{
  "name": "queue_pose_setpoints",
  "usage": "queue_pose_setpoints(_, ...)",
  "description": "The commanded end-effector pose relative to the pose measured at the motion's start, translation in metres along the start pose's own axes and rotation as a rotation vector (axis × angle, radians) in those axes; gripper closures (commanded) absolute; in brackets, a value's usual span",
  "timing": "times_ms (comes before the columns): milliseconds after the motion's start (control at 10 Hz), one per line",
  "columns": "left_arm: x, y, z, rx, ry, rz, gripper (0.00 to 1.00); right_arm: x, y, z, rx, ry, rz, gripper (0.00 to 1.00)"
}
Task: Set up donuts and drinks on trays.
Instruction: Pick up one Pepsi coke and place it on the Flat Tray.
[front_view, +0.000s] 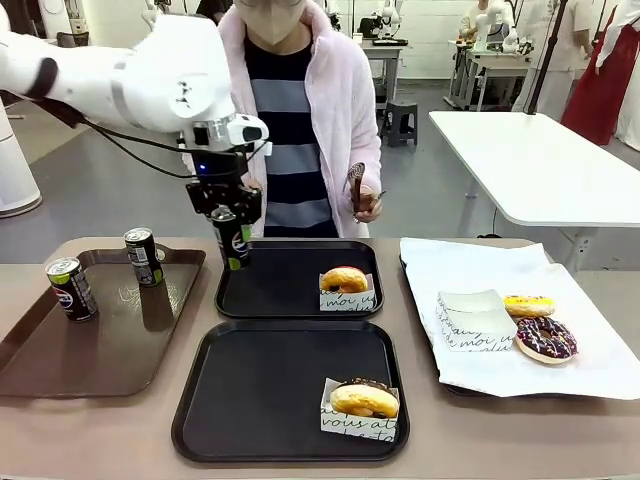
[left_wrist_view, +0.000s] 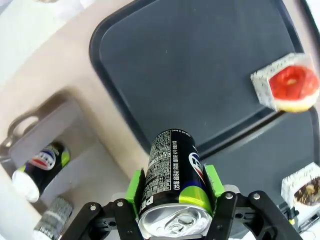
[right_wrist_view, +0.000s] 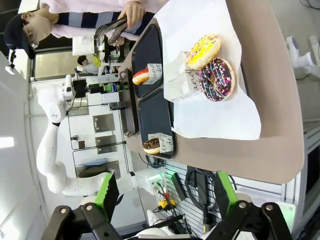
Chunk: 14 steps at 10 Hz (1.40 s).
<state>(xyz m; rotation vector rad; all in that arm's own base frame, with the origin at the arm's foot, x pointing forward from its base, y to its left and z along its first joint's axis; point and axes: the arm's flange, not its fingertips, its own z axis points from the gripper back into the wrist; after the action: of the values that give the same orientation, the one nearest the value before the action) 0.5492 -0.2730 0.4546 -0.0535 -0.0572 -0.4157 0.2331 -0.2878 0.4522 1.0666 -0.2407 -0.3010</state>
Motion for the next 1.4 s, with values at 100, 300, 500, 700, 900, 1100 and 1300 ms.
queue_pose_setpoints(100, 0.03, -0.008, -0.033, 0.087, 0.012, 0.039, 0.41, -0.001, 0.0, 0.001, 0.007, 0.002, 0.003, 0.0)
queue_pose_setpoints(300, 0.039, -0.006, -0.054, 0.094, 0.045, 0.046, 0.41, -0.001, 0.0, 0.001, 0.007, 0.002, 0.003, 0.0)
queue_pose_setpoints(500, 0.039, -0.005, -0.061, 0.086, 0.061, 0.037, 0.41, -0.001, 0.0, 0.001, 0.007, 0.002, 0.003, 0.0)
queue_pose_setpoints(700, 0.039, -0.004, -0.068, 0.087, 0.081, 0.039, 0.41, -0.001, 0.0, 0.001, 0.007, 0.002, 0.003, 0.0)
queue_pose_setpoints(900, 0.038, -0.005, -0.074, 0.092, 0.1, 0.041, 0.41, -0.001, 0.0, 0.001, 0.007, 0.002, 0.003, 0.0)
queue_pose_setpoints(1100, 0.037, -0.006, -0.077, 0.088, 0.102, 0.027, 0.41, -0.001, 0.0, 0.001, 0.007, 0.002, 0.003, 0.0)
queue_pose_setpoints(1300, 0.036, -0.006, -0.075, 0.074, 0.095, 0.013, 0.0, -0.001, 0.0, 0.001, 0.007, 0.002, 0.003, 0.0)
